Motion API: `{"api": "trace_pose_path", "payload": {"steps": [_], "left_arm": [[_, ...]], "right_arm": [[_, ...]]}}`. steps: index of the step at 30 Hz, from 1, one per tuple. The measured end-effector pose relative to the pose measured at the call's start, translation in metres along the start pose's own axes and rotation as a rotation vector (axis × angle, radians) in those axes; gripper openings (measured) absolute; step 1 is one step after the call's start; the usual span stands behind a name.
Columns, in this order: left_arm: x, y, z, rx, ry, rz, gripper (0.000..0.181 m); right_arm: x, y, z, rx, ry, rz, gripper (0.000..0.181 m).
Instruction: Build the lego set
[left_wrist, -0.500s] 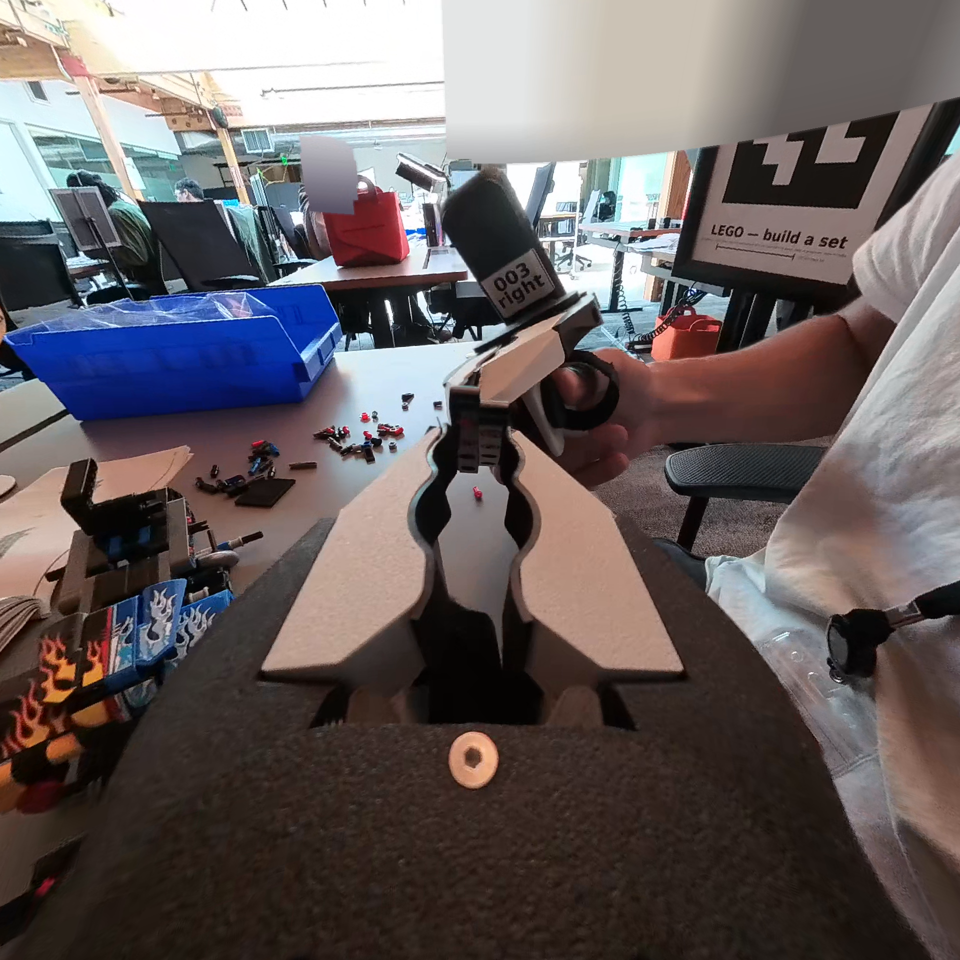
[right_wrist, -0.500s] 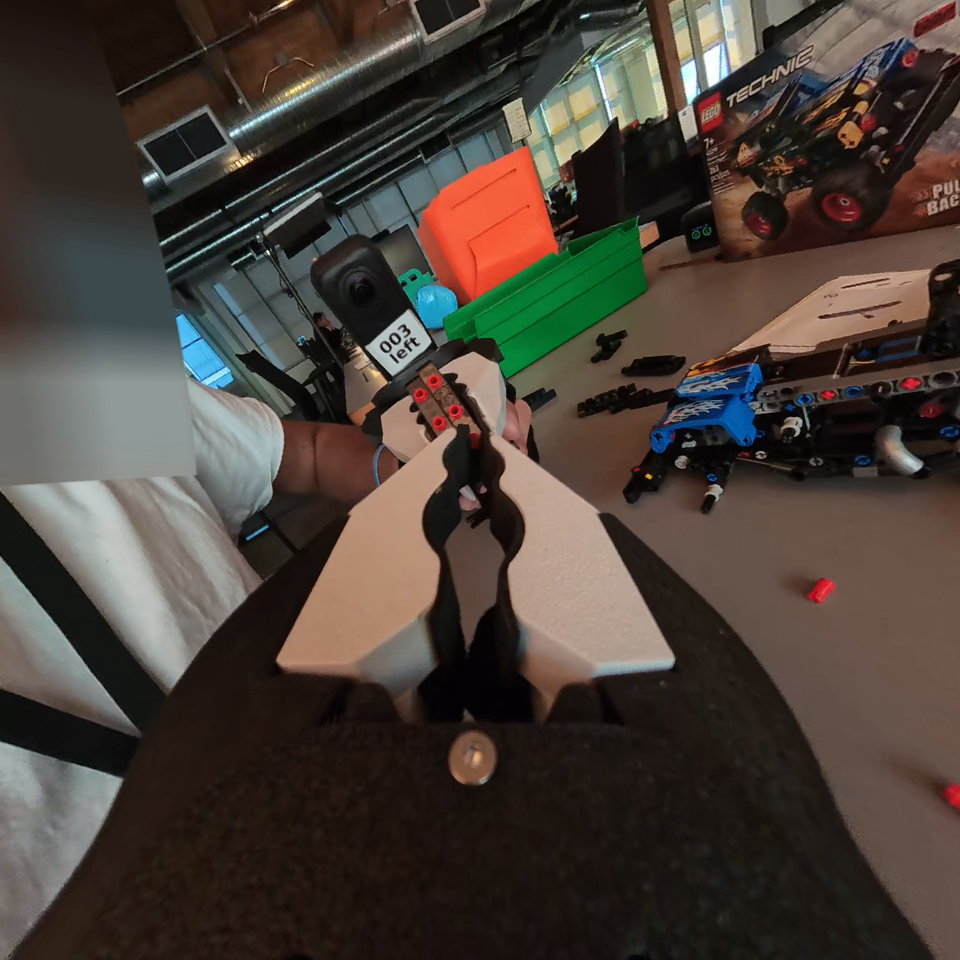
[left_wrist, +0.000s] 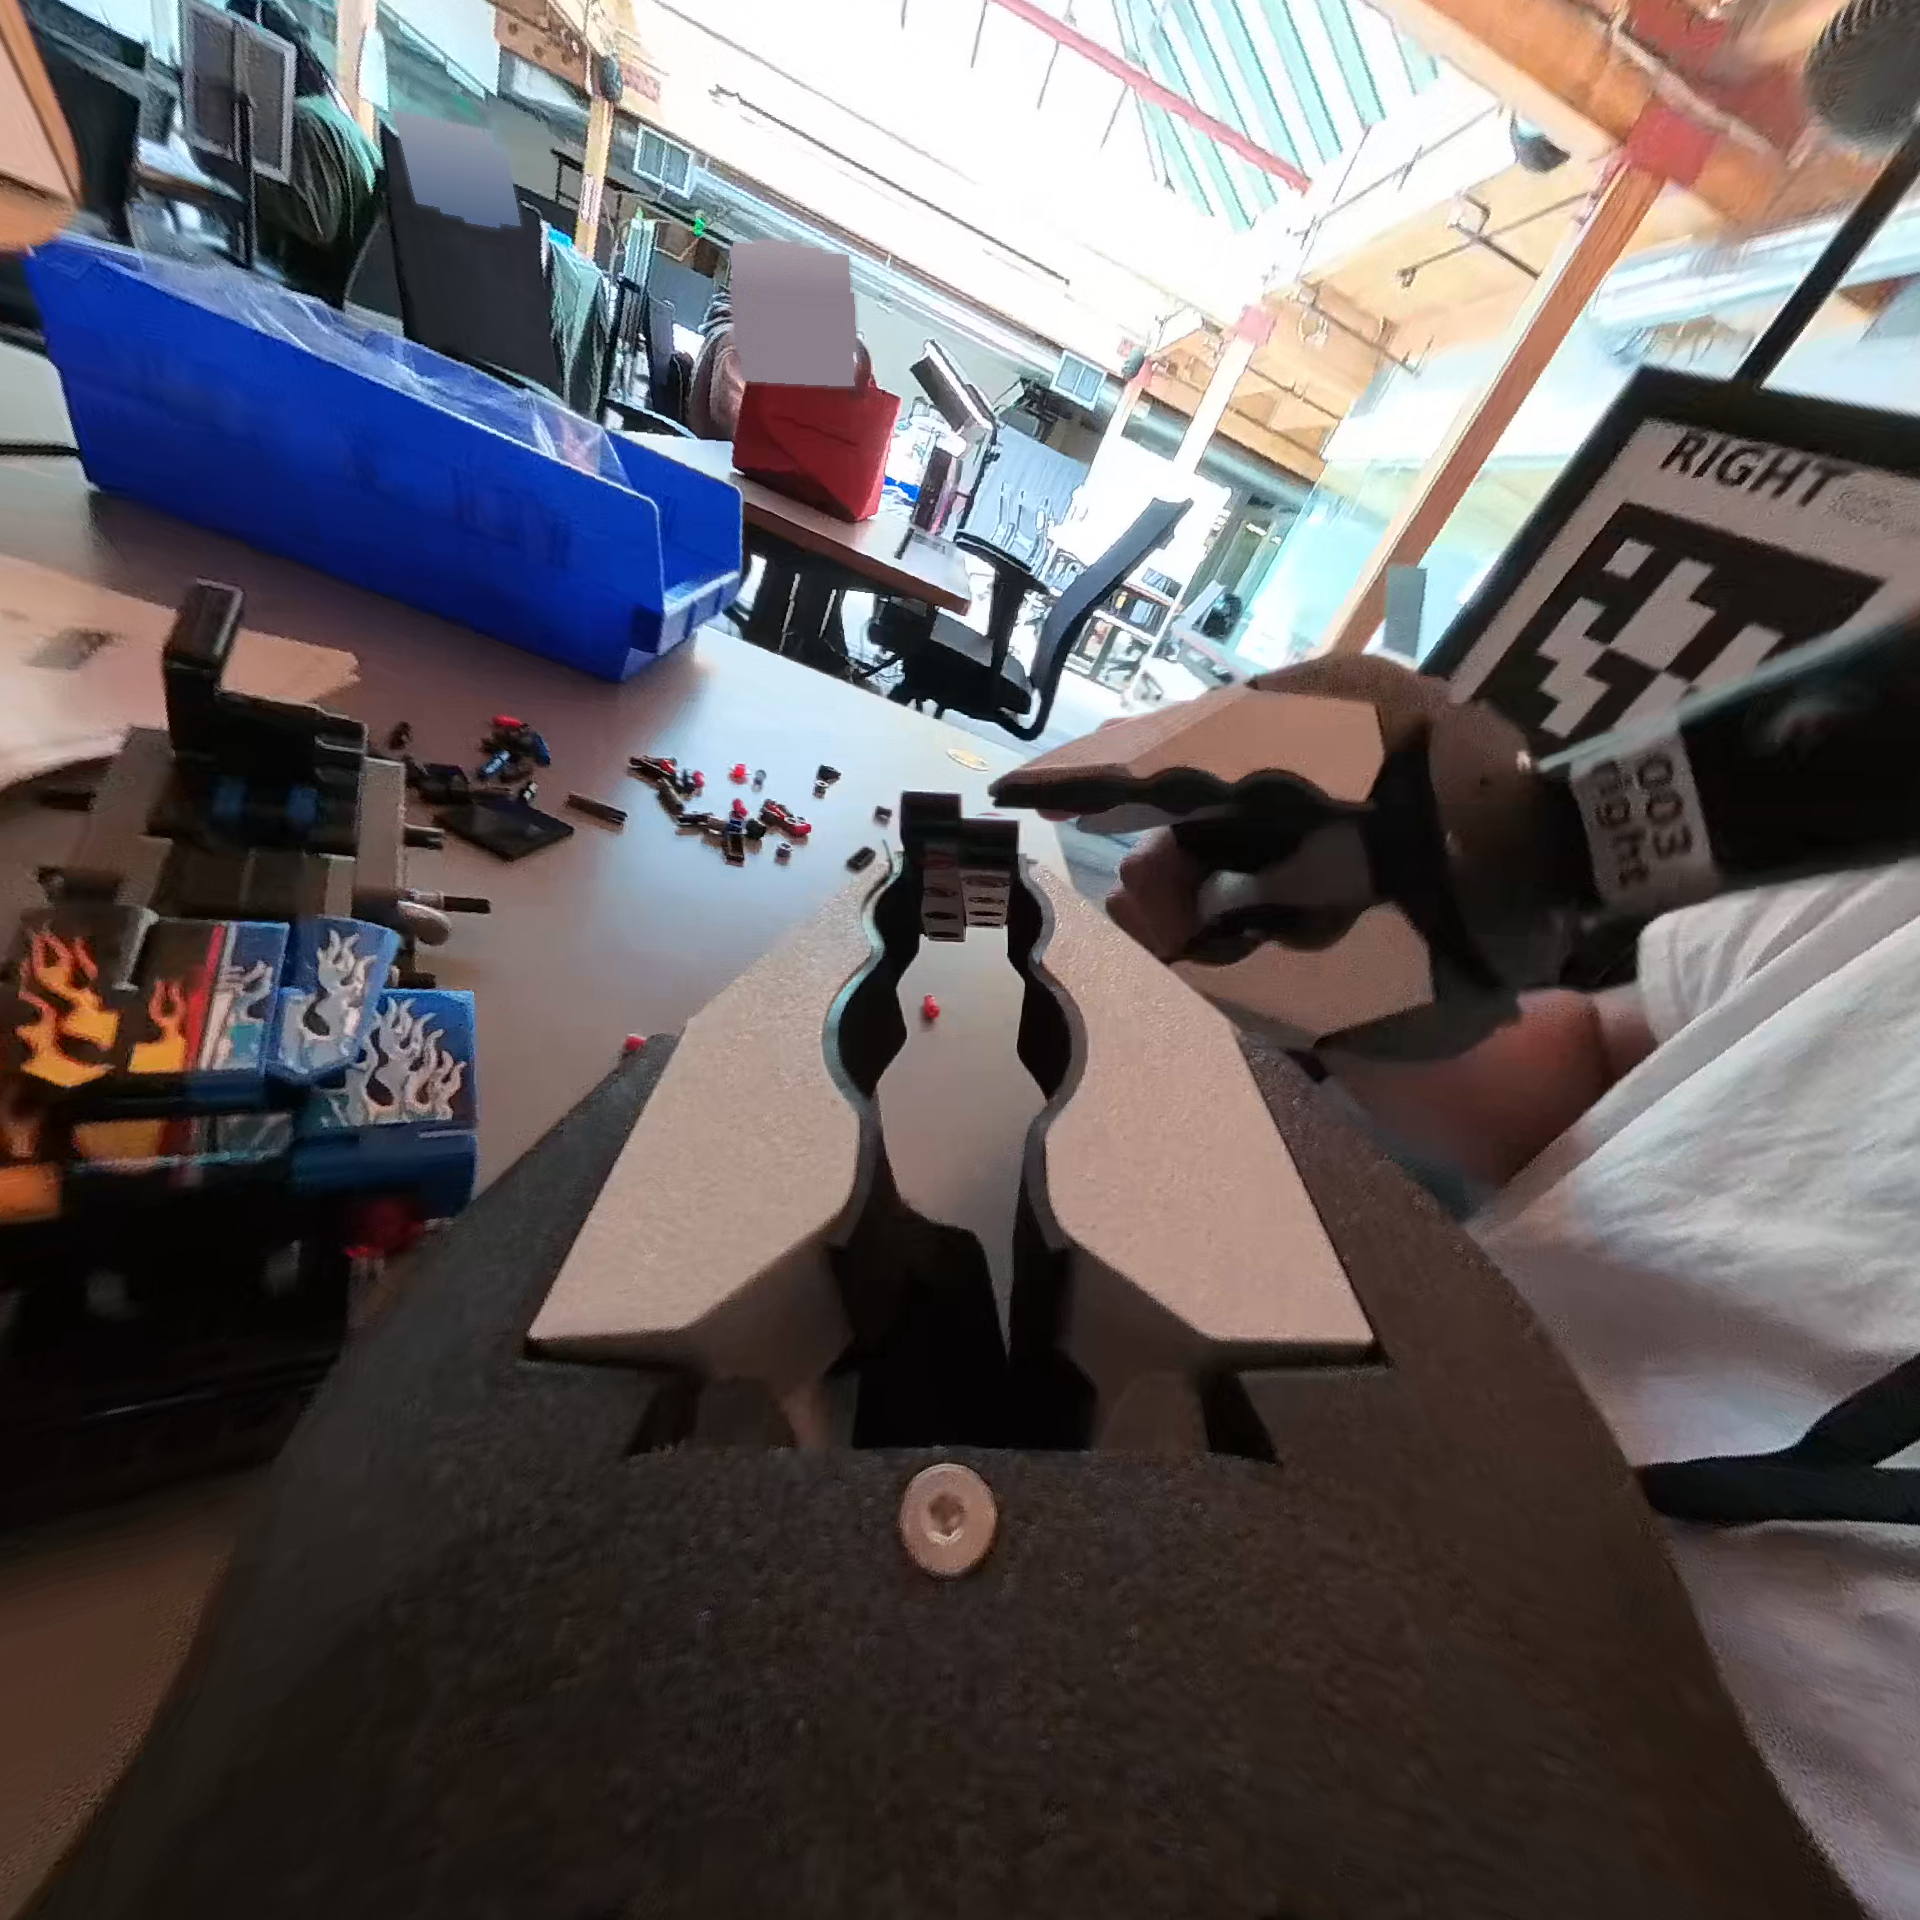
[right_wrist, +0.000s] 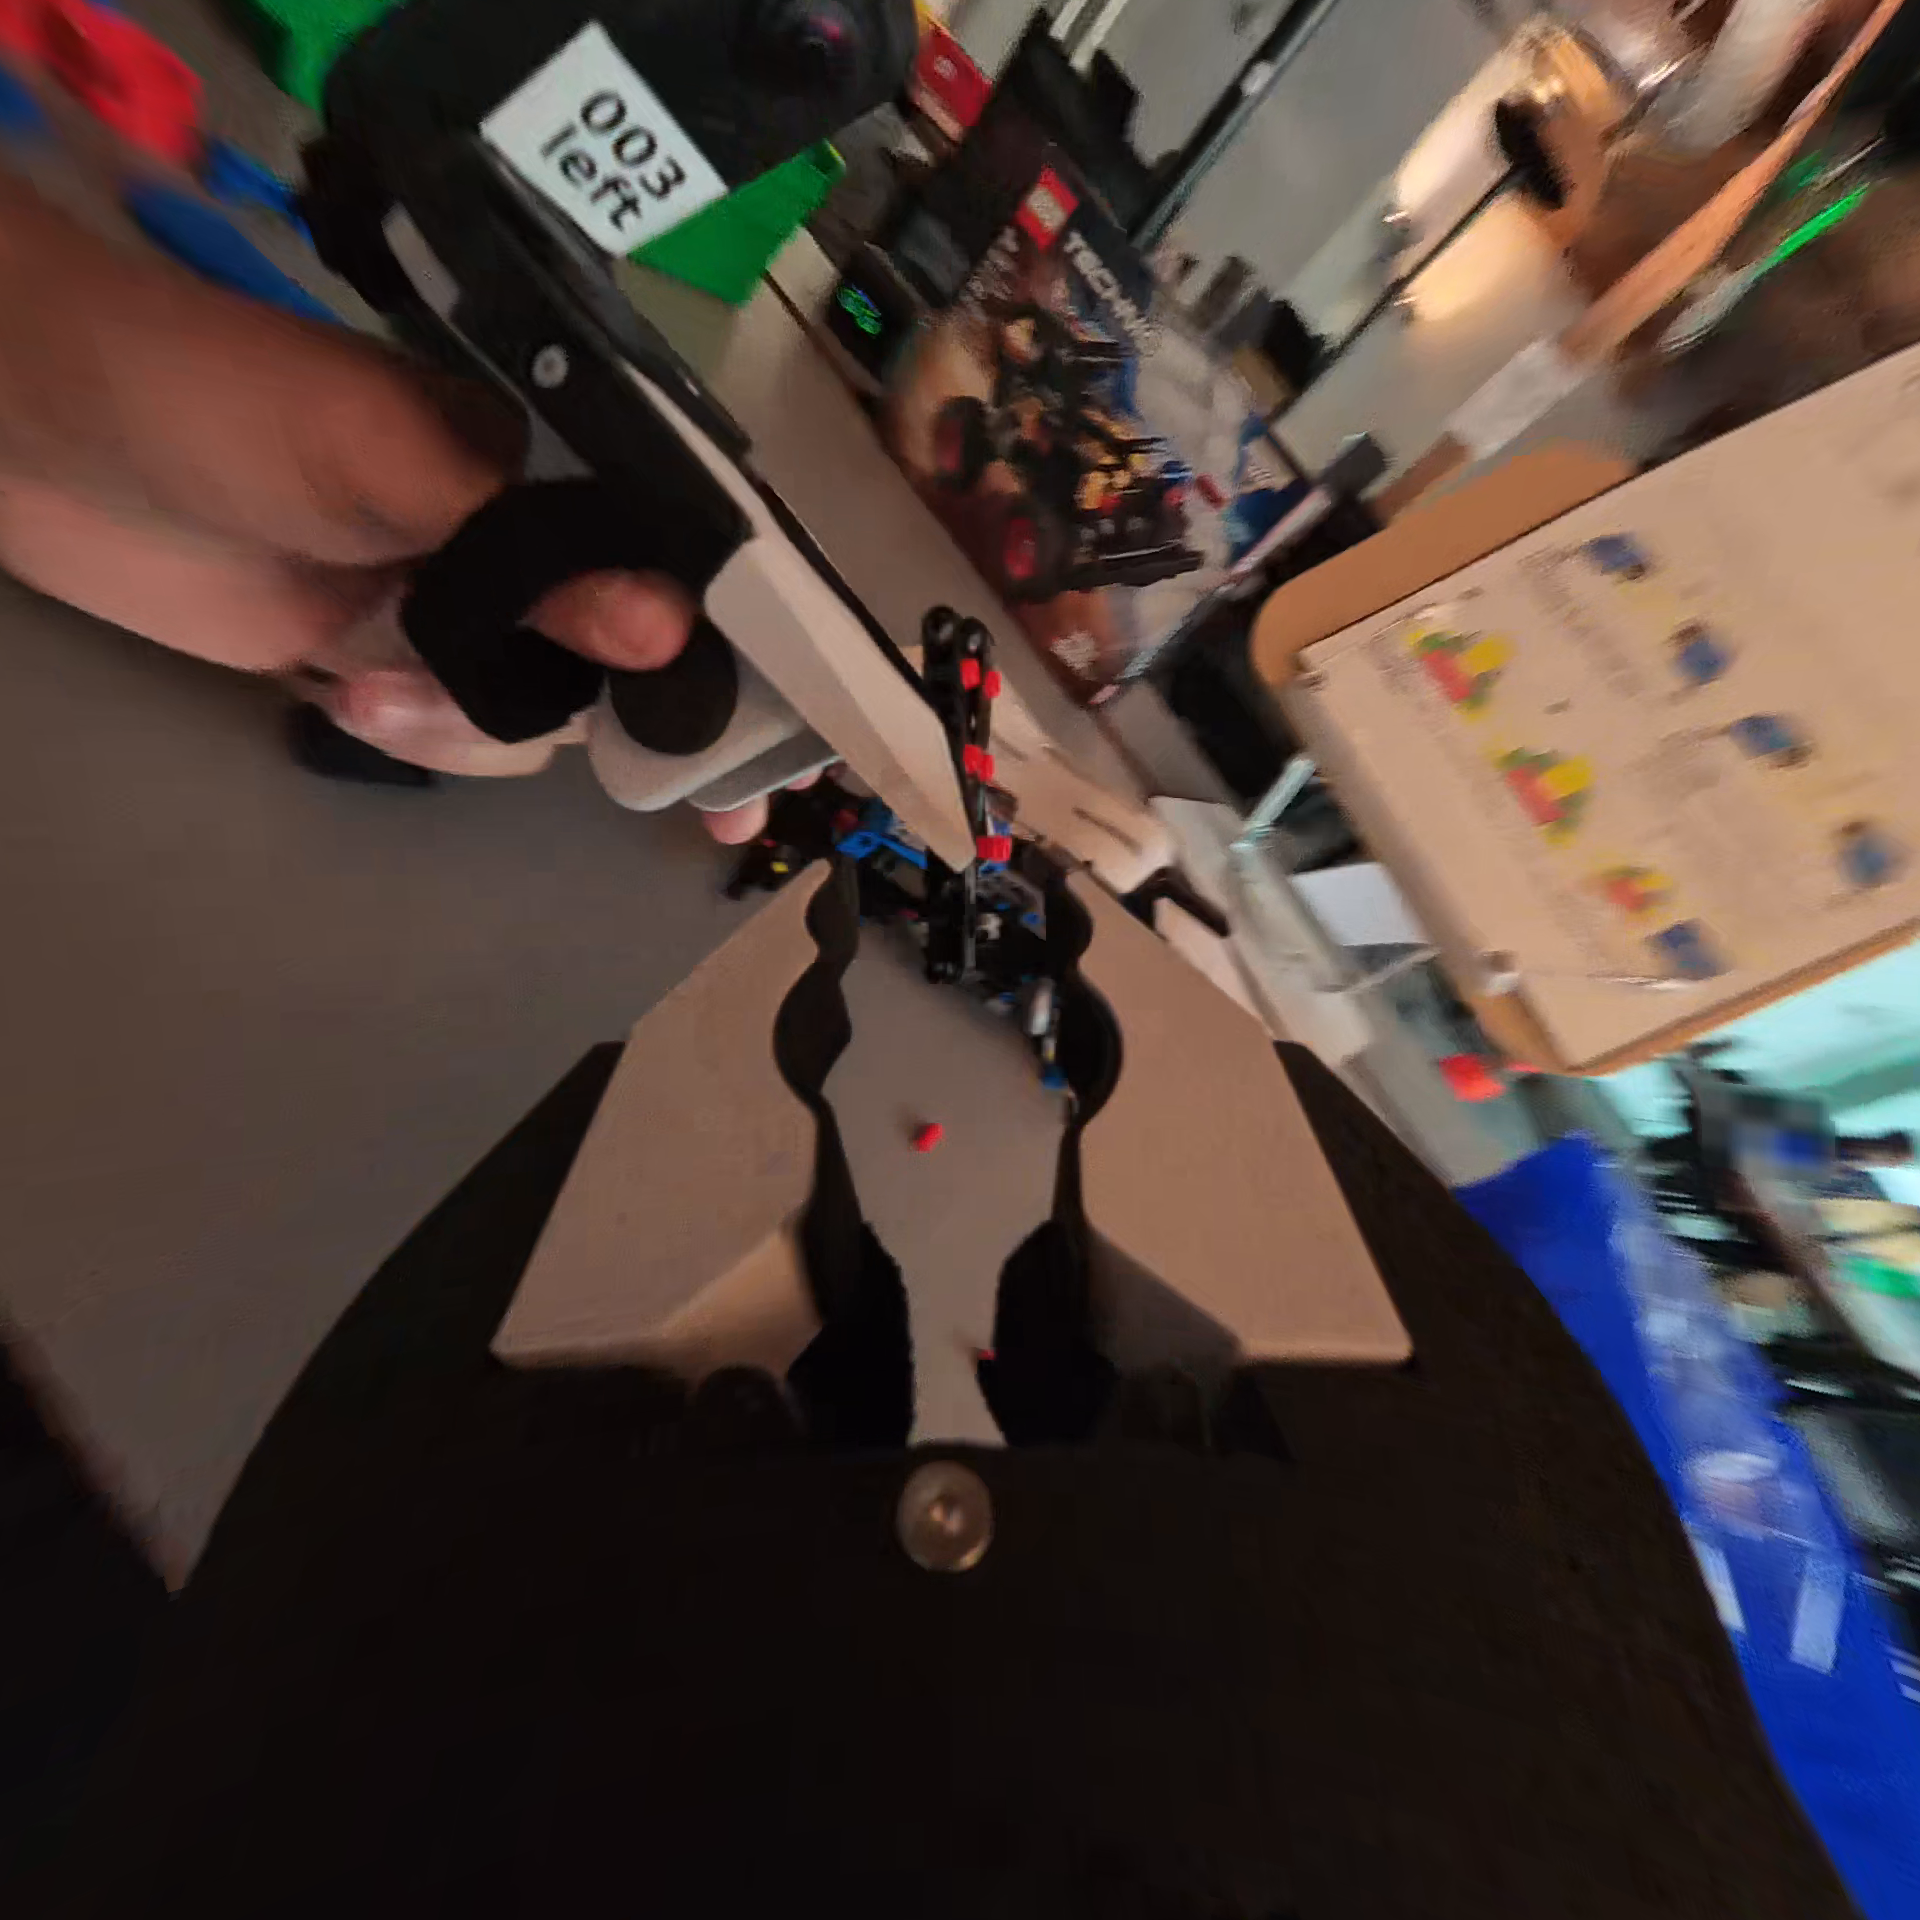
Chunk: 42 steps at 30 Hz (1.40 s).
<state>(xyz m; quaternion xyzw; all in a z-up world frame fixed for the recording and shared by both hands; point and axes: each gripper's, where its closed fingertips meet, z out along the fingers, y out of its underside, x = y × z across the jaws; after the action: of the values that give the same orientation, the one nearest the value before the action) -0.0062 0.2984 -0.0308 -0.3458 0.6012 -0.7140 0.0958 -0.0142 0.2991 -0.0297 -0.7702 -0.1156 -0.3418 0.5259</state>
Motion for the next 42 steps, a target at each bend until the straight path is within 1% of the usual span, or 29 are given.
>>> {"api": "trace_pose_path", "payload": {"steps": [1,2,5,7,10,15,18,22,26,28,30,33,37,40,42], "left_arm": [[0.001,0.000,0.000,0.003,0.009,-0.025,0.015],[0.002,0.000,0.000,0.009,0.016,-0.047,0.015],[0.006,0.001,0.001,0.017,0.044,-0.098,0.014],[0.008,0.003,0.002,0.010,0.050,-0.092,0.014],[0.009,0.003,0.003,0.009,0.048,-0.076,0.015],[0.009,0.006,0.004,-0.012,0.041,-0.072,0.015],[0.011,0.005,0.004,-0.009,0.045,-0.056,0.014],[0.011,0.008,0.005,-0.038,0.042,-0.022,0.015],[0.006,0.008,0.003,-0.070,0.015,0.098,0.016],[0.007,0.008,0.003,-0.078,0.001,0.131,0.015],[0.007,0.008,0.004,-0.076,0.003,0.119,0.015],[0.006,0.011,0.005,-0.086,0.024,0.061,0.015],[0.008,0.013,0.008,-0.092,0.034,0.043,0.022],[0.008,0.013,0.008,-0.093,0.025,0.050,0.020],[0.005,0.014,0.007,-0.097,0.008,0.045,0.015]], "right_arm": [[0.000,-0.001,0.003,-0.014,0.044,-0.043,0.034],[-0.003,-0.001,0.007,-0.023,0.053,-0.053,0.034],[-0.002,0.010,0.017,-0.091,0.098,-0.072,0.027],[0.003,0.010,0.017,-0.080,0.144,-0.080,0.022],[0.004,0.008,0.015,-0.070,0.162,-0.095,0.015],[0.003,0.010,0.014,-0.080,0.171,-0.106,0.015],[0.002,0.010,0.013,-0.086,0.134,-0.081,0.012],[0.002,0.013,0.014,-0.093,0.142,-0.122,0.009],[0.003,0.017,0.014,-0.098,0.133,-0.136,0.009],[0.004,0.019,0.014,-0.098,0.127,-0.122,0.008],[0.004,0.019,0.014,-0.100,0.130,-0.105,0.009],[0.003,0.022,0.014,-0.116,0.149,-0.168,0.009],[0.005,0.023,0.014,-0.120,0.184,-0.205,0.009],[0.004,0.020,0.015,-0.119,0.207,-0.262,0.009],[0.003,0.018,0.017,-0.126,0.216,-0.313,0.009]]}}
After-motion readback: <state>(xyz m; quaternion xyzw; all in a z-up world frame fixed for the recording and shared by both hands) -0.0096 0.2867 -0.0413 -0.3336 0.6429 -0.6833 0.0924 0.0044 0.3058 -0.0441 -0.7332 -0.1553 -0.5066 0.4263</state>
